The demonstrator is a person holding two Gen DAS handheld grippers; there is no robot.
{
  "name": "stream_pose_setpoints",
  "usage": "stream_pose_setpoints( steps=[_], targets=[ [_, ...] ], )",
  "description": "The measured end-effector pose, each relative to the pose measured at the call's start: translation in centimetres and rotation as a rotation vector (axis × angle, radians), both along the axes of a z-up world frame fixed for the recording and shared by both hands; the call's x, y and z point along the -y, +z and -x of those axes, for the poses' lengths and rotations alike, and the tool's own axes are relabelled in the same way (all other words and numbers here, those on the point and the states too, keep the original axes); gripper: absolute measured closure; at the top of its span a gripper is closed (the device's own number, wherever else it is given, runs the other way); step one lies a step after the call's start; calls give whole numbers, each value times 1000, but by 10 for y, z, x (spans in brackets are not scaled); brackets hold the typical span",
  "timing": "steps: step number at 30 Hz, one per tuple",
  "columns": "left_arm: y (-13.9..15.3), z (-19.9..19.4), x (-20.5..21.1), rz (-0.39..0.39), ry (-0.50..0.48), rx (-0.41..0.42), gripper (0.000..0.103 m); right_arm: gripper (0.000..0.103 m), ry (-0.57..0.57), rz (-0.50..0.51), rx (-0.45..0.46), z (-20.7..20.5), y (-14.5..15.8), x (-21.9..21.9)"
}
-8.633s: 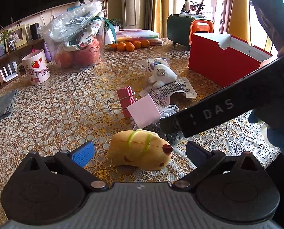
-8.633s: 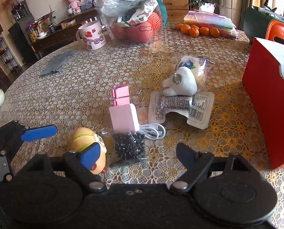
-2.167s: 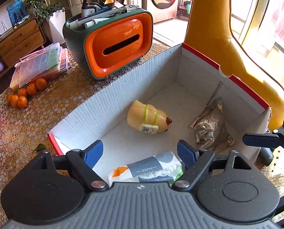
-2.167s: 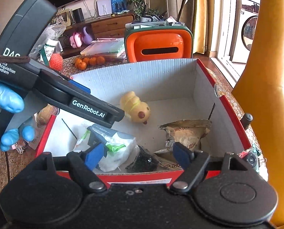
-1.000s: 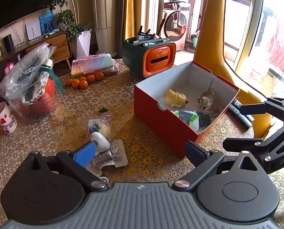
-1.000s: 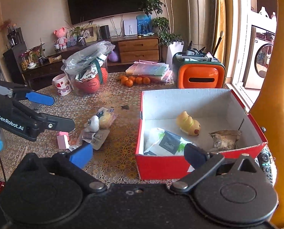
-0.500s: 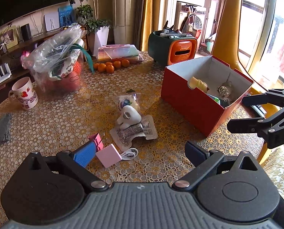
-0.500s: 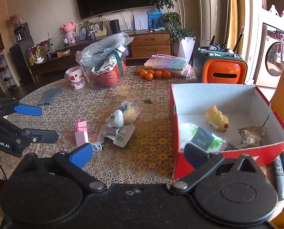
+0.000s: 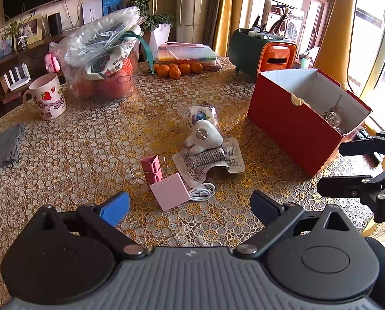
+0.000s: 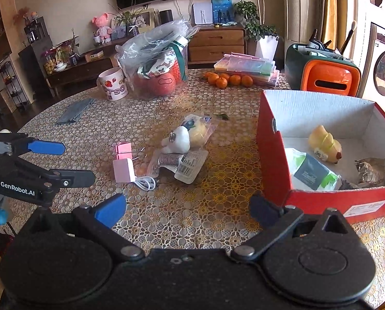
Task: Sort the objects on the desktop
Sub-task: 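Move both tools back toward the remaining items on the table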
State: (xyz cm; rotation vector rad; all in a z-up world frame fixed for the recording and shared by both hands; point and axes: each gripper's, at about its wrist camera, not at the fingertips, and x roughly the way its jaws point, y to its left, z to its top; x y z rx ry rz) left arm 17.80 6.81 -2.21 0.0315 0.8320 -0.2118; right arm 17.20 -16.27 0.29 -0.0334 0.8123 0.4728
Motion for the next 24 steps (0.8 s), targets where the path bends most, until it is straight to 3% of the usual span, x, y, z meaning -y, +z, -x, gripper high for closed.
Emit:
stream_pose_setpoints(
  steps=[24],
  targets=[
    [-66, -41, -7, 43, 136, -8, 3, 6, 27, 7, -24, -92, -36, -48]
  ],
)
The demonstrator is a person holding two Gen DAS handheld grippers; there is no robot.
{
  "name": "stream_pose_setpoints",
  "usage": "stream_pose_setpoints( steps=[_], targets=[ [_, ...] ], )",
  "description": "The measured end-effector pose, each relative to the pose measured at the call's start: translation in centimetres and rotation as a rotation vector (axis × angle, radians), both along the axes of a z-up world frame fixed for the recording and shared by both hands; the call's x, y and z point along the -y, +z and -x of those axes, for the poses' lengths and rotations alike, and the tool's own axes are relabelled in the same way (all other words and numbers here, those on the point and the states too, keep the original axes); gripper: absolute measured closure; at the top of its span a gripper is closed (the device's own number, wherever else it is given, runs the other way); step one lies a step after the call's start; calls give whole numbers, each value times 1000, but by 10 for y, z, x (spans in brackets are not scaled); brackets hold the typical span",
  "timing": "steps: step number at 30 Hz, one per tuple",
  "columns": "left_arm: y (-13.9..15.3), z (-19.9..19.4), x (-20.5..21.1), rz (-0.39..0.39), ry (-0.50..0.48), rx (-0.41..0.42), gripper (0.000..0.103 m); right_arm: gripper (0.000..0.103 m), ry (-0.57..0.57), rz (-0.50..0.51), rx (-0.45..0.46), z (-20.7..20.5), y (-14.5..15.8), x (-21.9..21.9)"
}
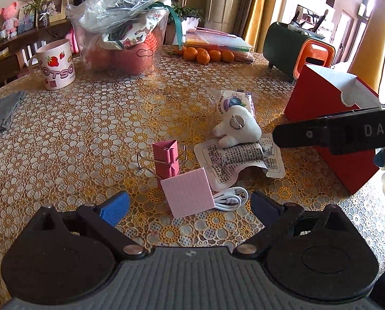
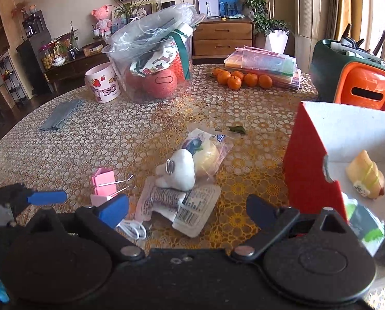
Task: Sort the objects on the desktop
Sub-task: 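Move both tools back toward the remaining items on the table, then grasp the pink sticky-note pad with left tool while right tool grasps white squishy toy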
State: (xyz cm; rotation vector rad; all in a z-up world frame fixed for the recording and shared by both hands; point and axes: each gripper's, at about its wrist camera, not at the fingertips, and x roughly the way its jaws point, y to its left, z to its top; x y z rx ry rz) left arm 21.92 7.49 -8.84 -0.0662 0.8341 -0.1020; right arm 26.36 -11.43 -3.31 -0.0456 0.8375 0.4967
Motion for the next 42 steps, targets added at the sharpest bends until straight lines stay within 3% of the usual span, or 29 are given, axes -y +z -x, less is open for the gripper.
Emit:
stream_pose_setpoints(
  steps=[8, 20, 24, 27, 33, 36, 42],
  targets=[
    [-10, -9, 1, 3, 24, 5, 4, 10, -15, 4, -21, -25, -14, -23],
    [-15, -12, -1, 7, 42, 14, 12, 27, -47, 25, -59, -45, -34, -45],
    [-17, -12, 0, 4, 47, 6, 30, 34, -58, 28, -68, -47, -37, -47],
    [-18, -12, 0, 8, 51, 1, 35, 46, -72, 31, -73, -49, -38, -47],
    [-20, -11, -1, 10, 56, -3, 48, 58, -75, 39, -75, -49, -39, -47],
    [-19, -10, 0, 10, 55, 3, 60, 63, -73, 41, -71, -49, -38, -47],
    [-18, -8, 2, 0, 48, 9, 62, 68, -71, 29, -56, -48, -35, -46]
  ],
)
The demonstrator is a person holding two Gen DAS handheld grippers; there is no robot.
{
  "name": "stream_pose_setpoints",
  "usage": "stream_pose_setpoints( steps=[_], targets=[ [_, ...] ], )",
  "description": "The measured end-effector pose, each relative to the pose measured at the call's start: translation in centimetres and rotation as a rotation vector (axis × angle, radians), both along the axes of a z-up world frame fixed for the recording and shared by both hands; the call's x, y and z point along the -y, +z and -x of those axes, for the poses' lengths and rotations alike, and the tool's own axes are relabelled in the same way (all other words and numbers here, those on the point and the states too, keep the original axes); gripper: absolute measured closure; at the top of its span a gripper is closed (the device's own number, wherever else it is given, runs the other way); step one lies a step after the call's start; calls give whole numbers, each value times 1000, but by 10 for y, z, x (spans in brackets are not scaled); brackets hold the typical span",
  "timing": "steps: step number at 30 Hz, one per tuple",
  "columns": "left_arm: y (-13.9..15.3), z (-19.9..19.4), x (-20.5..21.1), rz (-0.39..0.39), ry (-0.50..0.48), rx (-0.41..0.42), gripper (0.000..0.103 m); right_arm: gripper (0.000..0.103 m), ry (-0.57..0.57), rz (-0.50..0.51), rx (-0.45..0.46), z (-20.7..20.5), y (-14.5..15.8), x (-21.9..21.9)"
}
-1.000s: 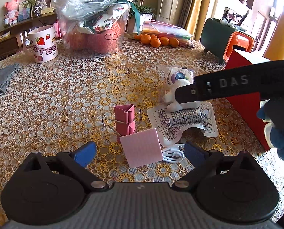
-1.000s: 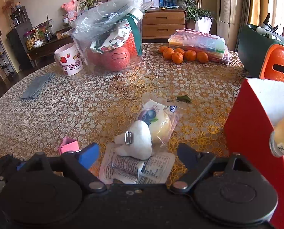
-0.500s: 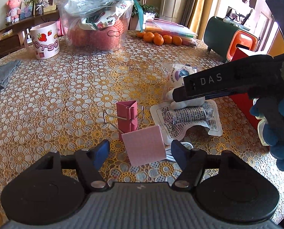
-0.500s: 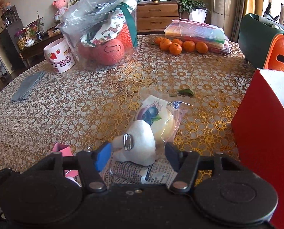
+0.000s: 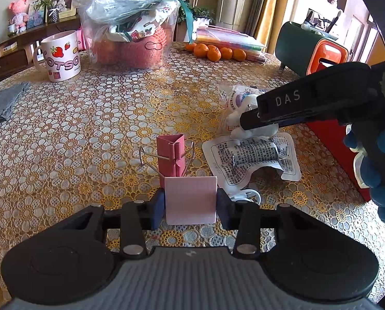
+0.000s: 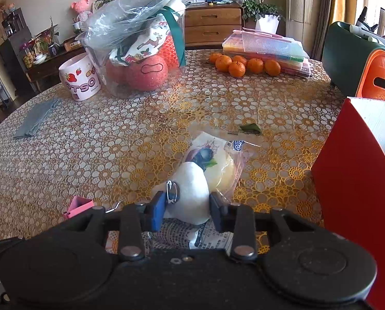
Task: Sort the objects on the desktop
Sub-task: 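Grasp the pink sticky-note pad with left tool while right tool grasps white squishy toy, then carry the pink pad and white toy over the red shoebox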
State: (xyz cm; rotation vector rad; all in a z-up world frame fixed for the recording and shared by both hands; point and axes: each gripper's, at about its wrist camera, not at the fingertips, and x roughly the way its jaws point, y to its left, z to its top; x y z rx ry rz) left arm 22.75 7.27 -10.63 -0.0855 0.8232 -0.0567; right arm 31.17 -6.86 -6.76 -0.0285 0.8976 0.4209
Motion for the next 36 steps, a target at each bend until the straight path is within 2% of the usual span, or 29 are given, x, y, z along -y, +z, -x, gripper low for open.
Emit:
stream_pose_setpoints(
  steps=[7, 17, 29, 36],
  targets=[
    [7, 3, 3, 2, -1, 6, 63, 68, -4, -32, 8, 4, 8, 9],
    [26, 15, 11, 21, -3, 16, 63, 68, 15, -69, 7, 34, 29, 41],
    [60, 36, 39, 41, -30, 33, 63, 68, 35, -106, 5, 76, 59, 90],
    [83, 47, 65, 47, -63, 53, 63, 68, 46, -128, 36, 99, 79, 121]
  ],
)
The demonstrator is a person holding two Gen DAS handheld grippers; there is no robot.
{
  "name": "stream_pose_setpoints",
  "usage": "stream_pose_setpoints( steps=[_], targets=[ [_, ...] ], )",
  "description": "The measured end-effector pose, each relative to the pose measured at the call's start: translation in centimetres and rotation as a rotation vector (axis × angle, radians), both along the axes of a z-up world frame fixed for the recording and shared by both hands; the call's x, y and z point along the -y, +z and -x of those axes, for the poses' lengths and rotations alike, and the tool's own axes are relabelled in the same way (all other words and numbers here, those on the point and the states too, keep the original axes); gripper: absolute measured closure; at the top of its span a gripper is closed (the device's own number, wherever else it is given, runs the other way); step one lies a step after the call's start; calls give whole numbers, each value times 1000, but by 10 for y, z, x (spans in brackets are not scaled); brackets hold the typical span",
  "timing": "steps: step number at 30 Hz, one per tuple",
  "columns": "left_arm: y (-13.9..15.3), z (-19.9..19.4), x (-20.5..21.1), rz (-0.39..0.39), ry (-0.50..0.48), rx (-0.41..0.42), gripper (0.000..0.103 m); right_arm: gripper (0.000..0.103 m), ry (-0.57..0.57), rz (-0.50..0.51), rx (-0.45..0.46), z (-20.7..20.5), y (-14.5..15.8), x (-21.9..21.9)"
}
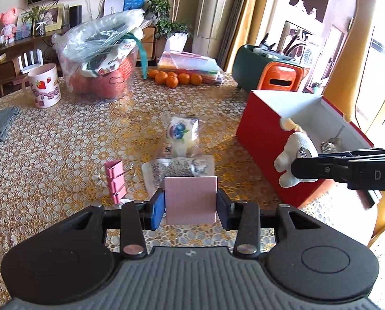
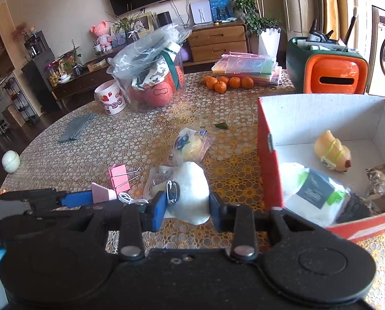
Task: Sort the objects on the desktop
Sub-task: 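Carry the pink pad and white toy over the red shoebox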
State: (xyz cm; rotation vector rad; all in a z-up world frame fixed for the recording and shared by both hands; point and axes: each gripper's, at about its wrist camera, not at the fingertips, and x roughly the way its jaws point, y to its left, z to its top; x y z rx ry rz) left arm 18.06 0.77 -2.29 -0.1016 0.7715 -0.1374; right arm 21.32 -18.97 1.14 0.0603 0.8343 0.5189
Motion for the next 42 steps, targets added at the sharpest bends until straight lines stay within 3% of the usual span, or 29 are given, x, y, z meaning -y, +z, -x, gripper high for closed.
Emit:
stream_pose_setpoints(
  steps=[9, 21, 33, 42],
  targets=[
    [24, 3, 50, -21, -84, 29, 63, 68, -31, -34, 46, 21, 21, 53],
    [39, -17, 130, -31, -209, 40, 63, 68, -151, -40, 83, 26, 29, 136],
    [38, -71, 192, -90, -300, 36, 63, 68, -233, -13, 98, -6, 22, 192],
    [25, -134, 221, -135, -308, -36, 62, 68, -274, 13, 59, -46, 3, 208]
  ],
)
